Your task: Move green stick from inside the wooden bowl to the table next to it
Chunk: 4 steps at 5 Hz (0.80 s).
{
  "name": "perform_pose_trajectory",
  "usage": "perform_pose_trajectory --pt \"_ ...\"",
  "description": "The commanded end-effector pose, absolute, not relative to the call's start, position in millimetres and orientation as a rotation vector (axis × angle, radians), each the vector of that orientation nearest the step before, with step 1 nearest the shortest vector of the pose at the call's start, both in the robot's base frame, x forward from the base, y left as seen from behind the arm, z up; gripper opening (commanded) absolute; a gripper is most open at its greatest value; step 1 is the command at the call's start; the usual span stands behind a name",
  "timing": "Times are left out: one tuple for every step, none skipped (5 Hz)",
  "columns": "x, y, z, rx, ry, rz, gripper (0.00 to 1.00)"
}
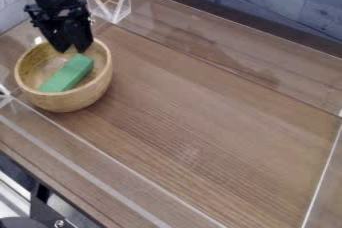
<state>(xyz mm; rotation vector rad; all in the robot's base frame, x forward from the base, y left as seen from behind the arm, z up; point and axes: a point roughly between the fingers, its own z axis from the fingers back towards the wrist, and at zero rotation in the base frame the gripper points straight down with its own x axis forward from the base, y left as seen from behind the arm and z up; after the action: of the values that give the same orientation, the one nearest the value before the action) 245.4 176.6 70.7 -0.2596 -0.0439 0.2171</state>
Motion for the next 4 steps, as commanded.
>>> perform_pose_trajectory --pt "247.1 187.4 72.6 -0.213 -0.07 0.233 1.0" --pt "249.6 182.0 58.6 -0.199 -0.049 0.196 1.0" --pt "252.9 175.9 45.0 -0.186 -0.03 0.16 1.0" --pt "252.0 172.3 46.2 -0.181 -0.032 0.21 0.0"
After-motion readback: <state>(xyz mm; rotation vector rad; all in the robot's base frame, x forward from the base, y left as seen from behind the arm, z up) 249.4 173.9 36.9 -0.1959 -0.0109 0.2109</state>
